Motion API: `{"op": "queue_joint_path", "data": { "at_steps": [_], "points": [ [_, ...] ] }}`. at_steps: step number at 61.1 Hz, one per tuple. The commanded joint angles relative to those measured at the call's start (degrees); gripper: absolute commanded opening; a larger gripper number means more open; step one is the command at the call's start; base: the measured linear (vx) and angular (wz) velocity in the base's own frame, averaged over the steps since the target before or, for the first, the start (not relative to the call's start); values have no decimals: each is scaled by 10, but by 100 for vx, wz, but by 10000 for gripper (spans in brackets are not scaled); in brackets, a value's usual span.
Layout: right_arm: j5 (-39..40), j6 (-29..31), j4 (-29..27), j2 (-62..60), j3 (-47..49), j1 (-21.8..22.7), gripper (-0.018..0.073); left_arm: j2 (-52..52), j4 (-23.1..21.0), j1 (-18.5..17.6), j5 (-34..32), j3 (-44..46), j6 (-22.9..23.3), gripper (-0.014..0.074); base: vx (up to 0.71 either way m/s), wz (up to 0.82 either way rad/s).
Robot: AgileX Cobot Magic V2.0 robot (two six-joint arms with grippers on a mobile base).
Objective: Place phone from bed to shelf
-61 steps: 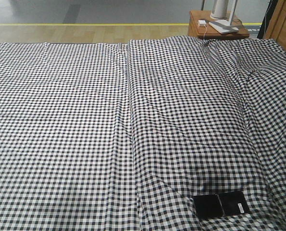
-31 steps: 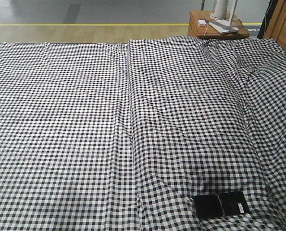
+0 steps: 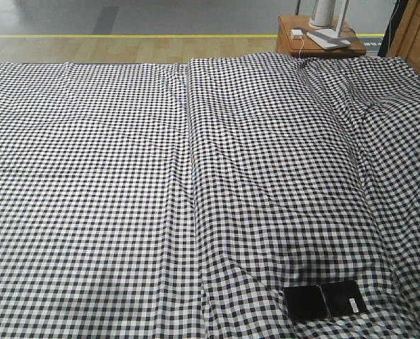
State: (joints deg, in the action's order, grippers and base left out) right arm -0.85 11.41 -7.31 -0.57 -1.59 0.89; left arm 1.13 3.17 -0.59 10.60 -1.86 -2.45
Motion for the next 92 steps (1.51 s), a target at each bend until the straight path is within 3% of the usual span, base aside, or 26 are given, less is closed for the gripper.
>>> {"op": "queue_joint_path", "data": {
  "at_steps": [1, 8, 21, 42, 50, 59, 72, 79, 92],
  "points": [
    [133, -1, 6, -7, 3, 3, -4, 2, -3, -1, -40, 15, 2, 1, 0, 0],
    [210, -1, 6, -7, 33, 3, -4, 2, -3, -1, -40, 15, 2, 1, 0, 0],
    [196, -1, 2, 4, 160, 3, -4, 2, -3, -1, -40, 15, 2, 1, 0, 0],
    [-86, -1, -16, 204, 411, 3, 6, 2, -3, -1, -40, 15, 2, 1, 0, 0],
    [-160, -1, -16, 294, 456, 3, 50, 2, -3, -1, -40, 15, 2, 1, 0, 0],
    [-212, -1, -16, 371, 469, 3, 190, 2, -3, -1, -40, 15, 2, 1, 0, 0],
    [-295, -1, -16, 451, 469, 3, 564, 2, -3, -1, -40, 15, 2, 1, 0, 0],
    [-306, 1, -16, 478, 469, 3, 708, 2, -3, -1, -40, 15, 2, 1, 0, 0],
    [-321, 4, -16, 512, 471, 3, 717, 2, -3, -1, -40, 15, 2, 1, 0, 0]
  ]
}}
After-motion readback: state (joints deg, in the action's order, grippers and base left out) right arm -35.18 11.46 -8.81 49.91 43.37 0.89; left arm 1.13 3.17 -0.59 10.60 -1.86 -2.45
